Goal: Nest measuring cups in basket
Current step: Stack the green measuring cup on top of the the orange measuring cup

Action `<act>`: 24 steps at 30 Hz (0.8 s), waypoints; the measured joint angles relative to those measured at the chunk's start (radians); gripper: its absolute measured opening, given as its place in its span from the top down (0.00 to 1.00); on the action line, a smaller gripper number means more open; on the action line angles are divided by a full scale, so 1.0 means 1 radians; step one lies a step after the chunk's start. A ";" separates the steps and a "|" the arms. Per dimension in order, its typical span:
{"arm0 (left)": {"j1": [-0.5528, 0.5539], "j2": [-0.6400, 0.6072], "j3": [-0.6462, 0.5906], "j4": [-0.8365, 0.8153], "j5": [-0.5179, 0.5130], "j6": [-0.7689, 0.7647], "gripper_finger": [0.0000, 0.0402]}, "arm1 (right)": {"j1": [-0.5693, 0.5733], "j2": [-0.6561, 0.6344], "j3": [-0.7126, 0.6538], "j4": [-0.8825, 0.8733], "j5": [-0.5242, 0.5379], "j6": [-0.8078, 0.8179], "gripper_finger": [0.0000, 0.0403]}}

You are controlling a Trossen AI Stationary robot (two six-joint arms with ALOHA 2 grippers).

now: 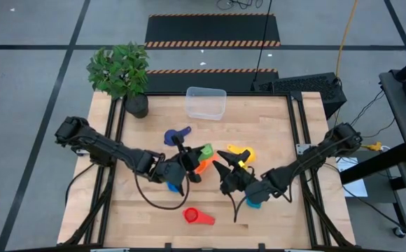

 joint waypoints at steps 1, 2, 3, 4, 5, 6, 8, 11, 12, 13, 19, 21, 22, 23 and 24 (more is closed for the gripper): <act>-0.004 0.000 0.000 -0.004 0.014 0.008 0.99 | -0.003 -0.001 0.000 0.002 0.000 0.000 0.41; -0.008 0.000 0.000 -0.010 0.034 0.014 0.99 | -0.007 -0.001 0.000 0.008 0.000 0.000 0.41; -0.009 0.000 0.000 -0.017 0.049 0.018 0.99 | -0.007 -0.001 0.000 0.014 0.000 0.000 0.41; -0.010 0.003 0.000 -0.024 0.059 0.018 0.99 | -0.008 -0.001 0.000 0.018 0.000 -0.004 0.41; -0.011 0.007 0.000 -0.029 0.066 0.018 0.99 | -0.009 -0.001 0.000 0.027 -0.002 -0.010 0.41; -0.010 0.009 0.000 -0.038 0.066 0.018 0.99 | -0.008 -0.001 0.000 0.035 -0.016 -0.019 0.41; -0.009 0.013 0.000 -0.065 0.066 0.005 0.99 | -0.009 -0.001 0.000 0.040 -0.047 -0.024 0.42; -0.002 0.030 0.000 -0.067 0.066 -0.011 0.99 | -0.017 -0.001 0.000 0.037 -0.077 -0.026 0.45; -0.002 0.033 0.000 -0.074 0.068 -0.015 0.99 | -0.022 -0.001 0.000 0.037 -0.077 -0.026 0.47; -0.002 0.036 0.000 -0.074 0.069 -0.021 0.99 | -0.028 -0.001 0.000 0.030 -0.077 -0.025 0.48; 0.005 0.069 0.000 -0.083 0.064 -0.039 0.99 | -0.065 0.000 -0.008 -0.019 -0.119 0.019 0.56; 0.008 0.076 0.000 -0.100 0.063 -0.049 0.98 | -0.077 -0.001 -0.016 -0.028 -0.164 0.028 0.57; 0.008 0.076 0.000 -0.108 0.067 -0.051 0.98 | -0.083 0.000 -0.020 -0.029 -0.188 0.031 0.58; 0.009 0.076 0.000 -0.106 0.067 -0.053 0.98 | -0.089 0.000 -0.024 -0.033 -0.206 0.035 0.59; 0.010 0.074 0.000 -0.107 0.067 -0.057 0.98 | -0.094 0.000 -0.026 -0.038 -0.209 0.042 0.60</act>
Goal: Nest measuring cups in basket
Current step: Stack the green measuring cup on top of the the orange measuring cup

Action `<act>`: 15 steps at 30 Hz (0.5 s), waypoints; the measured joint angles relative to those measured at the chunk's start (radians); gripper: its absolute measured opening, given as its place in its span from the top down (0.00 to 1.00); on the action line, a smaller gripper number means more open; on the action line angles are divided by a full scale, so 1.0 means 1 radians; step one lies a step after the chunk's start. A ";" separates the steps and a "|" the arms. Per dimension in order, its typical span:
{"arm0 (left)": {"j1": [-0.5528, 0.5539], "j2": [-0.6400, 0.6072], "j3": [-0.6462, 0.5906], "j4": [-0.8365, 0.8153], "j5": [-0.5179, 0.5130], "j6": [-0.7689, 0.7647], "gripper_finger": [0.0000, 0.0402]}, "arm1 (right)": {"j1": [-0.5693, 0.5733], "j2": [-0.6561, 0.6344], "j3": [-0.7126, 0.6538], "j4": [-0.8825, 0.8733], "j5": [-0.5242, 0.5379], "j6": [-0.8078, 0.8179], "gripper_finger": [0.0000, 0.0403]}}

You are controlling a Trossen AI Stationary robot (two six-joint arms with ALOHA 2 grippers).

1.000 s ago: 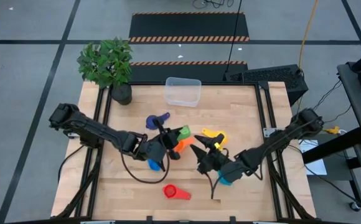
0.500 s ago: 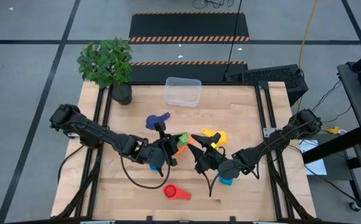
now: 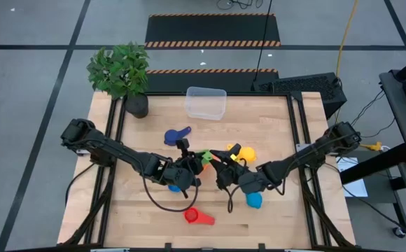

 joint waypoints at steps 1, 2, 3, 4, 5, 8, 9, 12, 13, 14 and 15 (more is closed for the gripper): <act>0.002 0.000 0.000 -0.009 0.000 -0.006 0.98 | -0.006 -0.001 0.000 -0.007 -0.002 0.008 0.61; 0.002 0.000 0.000 -0.015 -0.001 -0.011 0.99 | -0.011 -0.001 0.000 -0.020 -0.011 0.014 0.62; 0.002 0.000 0.000 -0.021 0.000 -0.013 0.99 | -0.012 -0.001 0.000 -0.033 -0.015 0.017 0.63; 0.002 0.000 0.000 -0.027 0.001 -0.016 0.99 | -0.015 -0.001 -0.001 -0.045 -0.022 0.016 0.65; 0.002 0.000 0.000 -0.032 0.001 -0.018 0.99 | -0.017 -0.001 -0.001 -0.052 -0.028 0.015 0.66; 0.002 0.000 0.000 -0.041 0.001 -0.019 0.98 | -0.019 -0.001 -0.001 -0.065 -0.057 0.018 0.71; 0.002 0.000 0.000 -0.043 0.001 -0.019 0.98 | -0.022 -0.001 -0.001 -0.071 -0.075 0.023 0.73; 0.001 0.000 0.000 -0.049 0.001 -0.022 0.99 | -0.025 -0.001 -0.001 -0.079 -0.088 0.041 0.79; 0.001 0.000 0.000 -0.051 0.001 -0.021 0.99 | -0.026 -0.001 -0.001 -0.083 -0.098 0.041 0.81; 0.001 0.000 0.000 -0.053 0.001 -0.022 0.99 | -0.026 -0.001 -0.001 -0.087 -0.103 0.041 0.83; 0.001 0.000 0.000 -0.055 0.001 -0.022 0.99 | -0.026 -0.001 -0.001 -0.090 -0.104 0.041 0.85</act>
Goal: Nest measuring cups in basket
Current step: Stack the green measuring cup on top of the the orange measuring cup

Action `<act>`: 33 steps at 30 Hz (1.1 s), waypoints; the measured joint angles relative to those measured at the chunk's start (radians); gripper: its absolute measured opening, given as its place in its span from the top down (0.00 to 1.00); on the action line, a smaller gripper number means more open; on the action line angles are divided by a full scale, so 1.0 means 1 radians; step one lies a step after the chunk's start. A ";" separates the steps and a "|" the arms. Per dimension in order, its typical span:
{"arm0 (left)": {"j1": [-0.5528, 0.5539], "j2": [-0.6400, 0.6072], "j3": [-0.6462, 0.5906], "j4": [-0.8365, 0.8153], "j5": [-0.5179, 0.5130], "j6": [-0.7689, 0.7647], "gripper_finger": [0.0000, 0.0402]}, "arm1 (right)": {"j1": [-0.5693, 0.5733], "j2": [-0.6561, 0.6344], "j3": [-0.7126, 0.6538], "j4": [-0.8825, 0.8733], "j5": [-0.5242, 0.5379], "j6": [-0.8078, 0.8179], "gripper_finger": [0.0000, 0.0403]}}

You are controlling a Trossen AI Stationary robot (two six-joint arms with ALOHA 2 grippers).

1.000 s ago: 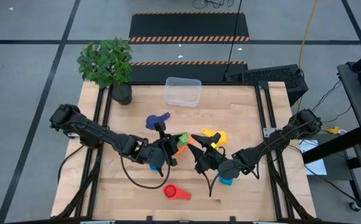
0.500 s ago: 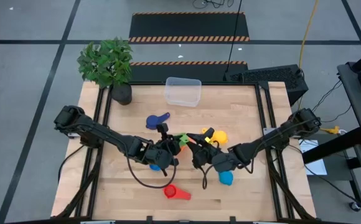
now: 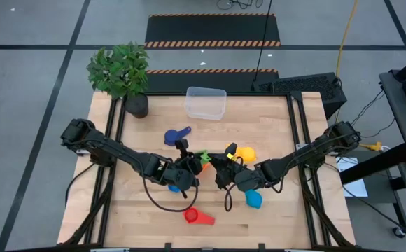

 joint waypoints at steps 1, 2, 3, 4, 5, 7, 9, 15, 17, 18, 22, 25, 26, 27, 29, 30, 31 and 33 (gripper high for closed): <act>0.000 0.000 0.000 -0.001 0.000 0.000 0.98 | 0.000 0.000 0.000 -0.001 -0.001 0.000 0.87; 0.000 0.000 0.000 -0.001 0.000 0.000 0.98 | 0.001 0.000 0.000 -0.001 -0.001 0.000 0.89; 0.000 0.000 0.000 -0.001 0.000 -0.001 0.98 | 0.001 0.000 0.000 0.000 -0.001 0.000 0.91; 0.000 0.000 0.000 -0.002 0.000 -0.001 0.98 | 0.001 0.000 0.000 0.000 -0.001 0.001 0.92; 0.000 0.000 0.000 -0.001 0.000 -0.001 0.98 | 0.001 0.000 0.000 0.000 -0.001 0.000 0.94; 0.000 0.000 0.000 -0.002 -0.001 -0.013 0.98 | 0.001 0.000 0.000 -0.001 -0.001 0.000 0.98; 0.000 0.000 0.000 -0.002 -0.001 -0.017 0.98 | 0.001 0.000 0.000 -0.001 -0.003 0.000 0.99; -0.006 0.000 0.000 0.000 -0.001 -0.041 0.85 | 0.002 0.000 0.000 -0.007 -0.005 -0.021 0.99; -0.008 0.000 0.000 -0.001 0.004 -0.059 0.78 | 0.003 0.000 0.000 -0.007 -0.004 -0.032 1.00; -0.010 0.000 0.000 -0.001 0.005 -0.064 0.74 | 0.004 0.000 0.000 -0.007 -0.003 -0.033 1.00; -0.024 -0.013 0.000 0.007 0.007 -0.068 0.60 | 0.003 -0.006 0.000 -0.018 0.000 -0.033 1.00; -0.046 -0.025 0.000 0.028 0.008 -0.054 0.53 | 0.003 -0.021 0.000 -0.045 0.002 -0.029 1.00; -0.055 -0.033 -0.001 0.026 0.008 -0.049 0.52 | 0.004 -0.028 0.000 -0.061 0.003 -0.024 1.00; -0.063 -0.041 -0.001 0.034 0.008 -0.047 0.50 | 0.004 -0.034 0.000 -0.074 0.003 -0.011 1.00; -0.077 -0.060 0.000 0.050 0.003 -0.046 0.49 | 0.004 -0.052 0.000 -0.109 0.003 0.017 1.00; -0.086 -0.071 0.000 0.043 0.001 -0.045 0.48 | 0.004 -0.061 0.000 -0.126 0.003 0.031 1.00; -0.092 -0.080 0.000 0.041 0.001 -0.045 0.48 | 0.004 -0.069 0.000 -0.138 0.003 0.045 1.00; -0.099 -0.095 0.000 0.046 -0.002 -0.045 0.48 | 0.006 -0.091 0.000 -0.178 0.003 0.076 1.00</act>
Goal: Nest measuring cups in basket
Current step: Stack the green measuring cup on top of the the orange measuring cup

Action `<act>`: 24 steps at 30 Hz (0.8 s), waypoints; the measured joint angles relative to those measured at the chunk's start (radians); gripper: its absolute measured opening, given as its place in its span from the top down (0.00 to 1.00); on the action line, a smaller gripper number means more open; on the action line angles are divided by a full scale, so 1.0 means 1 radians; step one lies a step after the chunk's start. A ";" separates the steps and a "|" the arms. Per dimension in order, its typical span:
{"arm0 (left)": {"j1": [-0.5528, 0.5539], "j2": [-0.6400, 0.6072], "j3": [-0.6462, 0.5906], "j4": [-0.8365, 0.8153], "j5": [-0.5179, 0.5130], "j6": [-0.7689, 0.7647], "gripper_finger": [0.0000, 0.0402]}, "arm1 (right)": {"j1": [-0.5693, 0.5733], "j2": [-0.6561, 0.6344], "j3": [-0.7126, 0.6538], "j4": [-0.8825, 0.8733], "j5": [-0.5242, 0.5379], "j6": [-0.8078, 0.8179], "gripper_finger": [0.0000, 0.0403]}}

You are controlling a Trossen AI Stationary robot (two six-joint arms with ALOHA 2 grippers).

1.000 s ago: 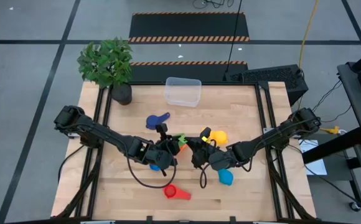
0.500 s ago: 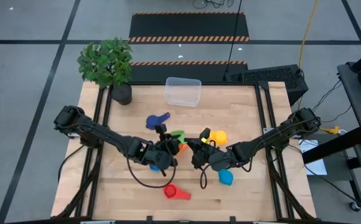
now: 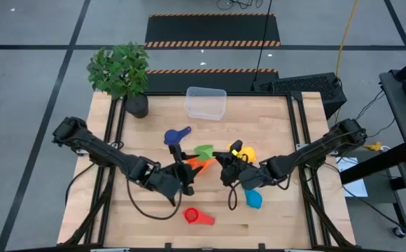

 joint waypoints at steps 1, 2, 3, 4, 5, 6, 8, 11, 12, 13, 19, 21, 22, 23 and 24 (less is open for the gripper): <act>-0.005 -0.006 0.000 -0.001 -0.001 0.000 0.48 | 0.003 -0.011 0.000 -0.017 0.000 0.017 1.00; -0.011 -0.013 0.000 -0.003 -0.001 0.000 0.48 | 0.004 -0.022 0.000 -0.032 0.000 0.030 1.00; -0.017 -0.018 0.000 -0.007 -0.001 0.001 0.48 | 0.005 -0.033 0.000 -0.046 0.000 0.042 1.00; -0.022 -0.022 0.000 -0.010 -0.001 0.002 0.48 | 0.007 -0.044 0.000 -0.056 -0.001 0.056 1.00; -0.025 -0.026 0.000 -0.012 -0.001 0.002 0.48 | 0.011 -0.059 0.000 -0.074 -0.002 0.074 1.00; -0.027 -0.027 0.000 -0.018 -0.001 0.003 0.48 | 0.015 -0.074 0.000 -0.097 -0.003 0.090 1.00; -0.027 -0.027 0.000 -0.031 -0.001 0.011 0.48 | 0.022 -0.103 -0.001 -0.117 -0.003 0.120 1.00; -0.024 -0.026 0.000 -0.029 -0.004 0.030 0.48 | 0.038 -0.161 -0.036 -0.132 -0.003 0.149 1.00; -0.021 -0.026 0.000 -0.028 -0.004 0.030 0.48 | 0.043 -0.185 -0.050 -0.130 -0.003 0.160 1.00; -0.018 -0.026 0.000 -0.026 -0.003 0.030 0.48 | 0.046 -0.208 -0.067 -0.118 -0.004 0.169 1.00; 0.002 -0.026 0.000 0.032 0.005 0.074 0.48 | 0.070 -0.361 -0.199 0.023 -0.034 0.182 1.00; 0.003 -0.026 0.000 0.069 0.029 0.101 0.48 | 0.075 -0.406 -0.242 0.079 -0.058 0.179 1.00; 0.003 -0.026 0.000 0.088 0.041 0.112 0.48 | 0.078 -0.427 -0.262 0.100 -0.058 0.178 1.00; 0.004 -0.026 0.000 0.102 0.054 0.123 0.48 | 0.080 -0.447 -0.279 0.118 -0.060 0.177 1.00; 0.006 -0.026 0.000 0.115 0.062 0.131 0.48 | 0.083 -0.467 -0.295 0.135 -0.060 0.176 1.00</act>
